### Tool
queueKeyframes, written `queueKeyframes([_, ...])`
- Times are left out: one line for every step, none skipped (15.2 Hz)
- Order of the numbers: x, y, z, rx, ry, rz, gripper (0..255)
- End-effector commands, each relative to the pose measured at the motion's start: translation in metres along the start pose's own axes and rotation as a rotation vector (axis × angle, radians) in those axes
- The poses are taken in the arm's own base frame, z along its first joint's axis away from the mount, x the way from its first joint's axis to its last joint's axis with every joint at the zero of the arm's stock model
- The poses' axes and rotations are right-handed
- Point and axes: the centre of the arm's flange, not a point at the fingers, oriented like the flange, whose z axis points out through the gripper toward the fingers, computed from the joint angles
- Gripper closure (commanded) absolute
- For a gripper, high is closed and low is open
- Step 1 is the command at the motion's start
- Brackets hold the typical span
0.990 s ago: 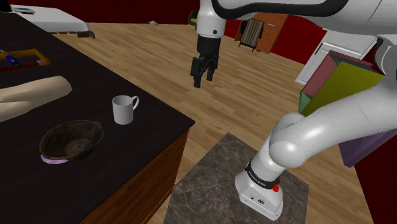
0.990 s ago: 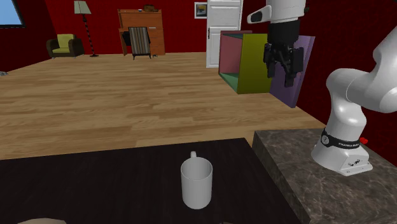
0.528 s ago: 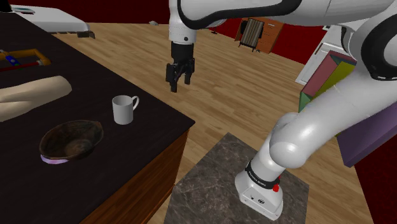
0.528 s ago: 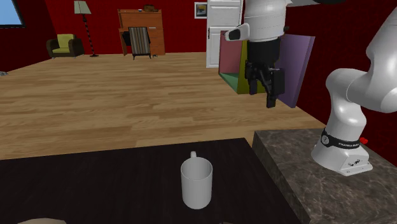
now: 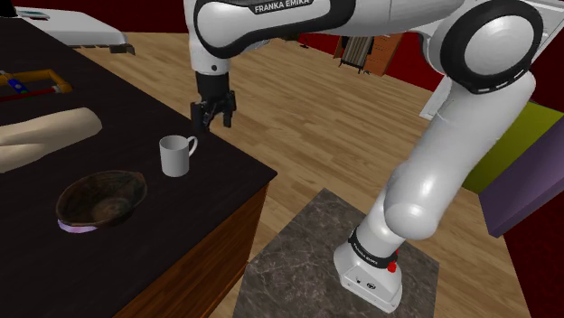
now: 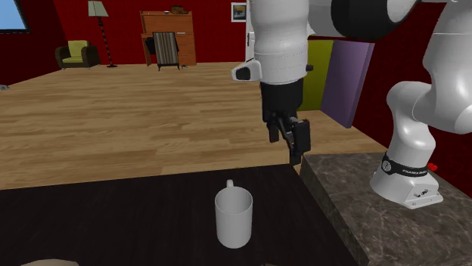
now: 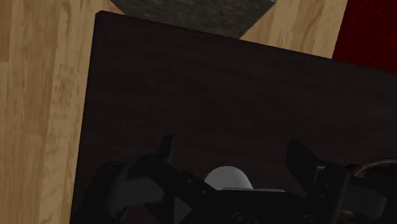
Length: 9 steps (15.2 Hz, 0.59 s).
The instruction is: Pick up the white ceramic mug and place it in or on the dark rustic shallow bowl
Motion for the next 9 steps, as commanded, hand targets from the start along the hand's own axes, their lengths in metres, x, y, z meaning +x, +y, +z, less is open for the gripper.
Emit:
queueKeyframes([0.022, -0.008, 0.007, -0.005, -0.002, -0.019, 0])
queueKeyframes([0.033, -0.014, 0.011, -0.008, -0.003, -0.028, 0])
queueKeyframes([0.045, -0.021, 0.015, -0.010, -0.003, -0.037, 0])
queueKeyframes([0.056, -0.027, 0.019, -0.013, -0.004, -0.046, 0])
queueKeyframes([0.067, -0.033, 0.023, -0.015, -0.005, -0.055, 0])
queueKeyframes([0.078, -0.040, 0.027, -0.018, -0.006, -0.064, 0])
queueKeyframes([0.089, -0.046, 0.031, -0.020, -0.006, -0.074, 0])
queueKeyframes([0.100, -0.053, 0.035, -0.023, -0.007, -0.083, 0])
queueKeyframes([0.111, -0.060, 0.039, -0.025, -0.008, -0.092, 0])
